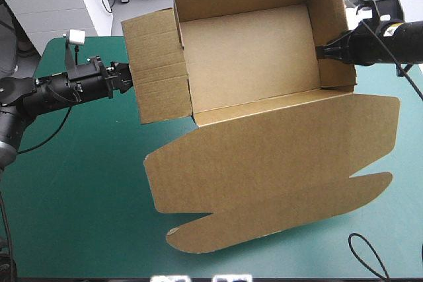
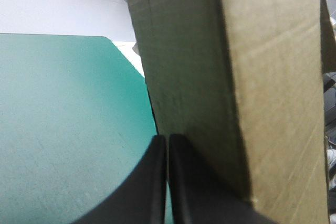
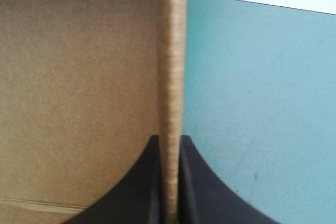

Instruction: Fold the box

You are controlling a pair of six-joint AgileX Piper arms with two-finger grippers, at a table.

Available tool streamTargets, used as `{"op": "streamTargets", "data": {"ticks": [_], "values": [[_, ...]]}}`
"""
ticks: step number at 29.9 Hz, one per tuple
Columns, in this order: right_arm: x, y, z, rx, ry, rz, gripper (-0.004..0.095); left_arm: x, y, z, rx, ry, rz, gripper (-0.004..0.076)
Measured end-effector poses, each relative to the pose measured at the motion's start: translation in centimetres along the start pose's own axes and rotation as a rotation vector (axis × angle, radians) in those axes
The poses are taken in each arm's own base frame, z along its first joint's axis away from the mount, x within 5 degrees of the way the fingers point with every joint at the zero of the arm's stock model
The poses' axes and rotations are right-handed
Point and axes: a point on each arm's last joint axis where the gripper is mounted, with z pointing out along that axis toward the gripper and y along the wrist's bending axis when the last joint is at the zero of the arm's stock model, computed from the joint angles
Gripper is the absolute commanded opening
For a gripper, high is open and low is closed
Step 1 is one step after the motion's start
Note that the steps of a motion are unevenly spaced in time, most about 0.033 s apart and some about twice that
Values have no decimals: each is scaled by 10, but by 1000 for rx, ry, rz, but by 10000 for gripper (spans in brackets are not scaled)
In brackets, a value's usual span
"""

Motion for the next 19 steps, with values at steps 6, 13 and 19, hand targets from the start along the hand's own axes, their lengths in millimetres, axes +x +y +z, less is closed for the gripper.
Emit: {"op": "streamTargets", "data": {"ticks": [6, 13, 19], "values": [[-1, 0, 0, 2, -11, 14, -17, 3, -8, 10, 50, 10, -2, 280], [-2, 0, 0, 2, -21, 25, -17, 0, -15, 14, 101, -27, -10, 377], [-5, 13, 4, -5, -46, 1, -17, 2, -19, 19, 128, -21, -2, 453]]}}
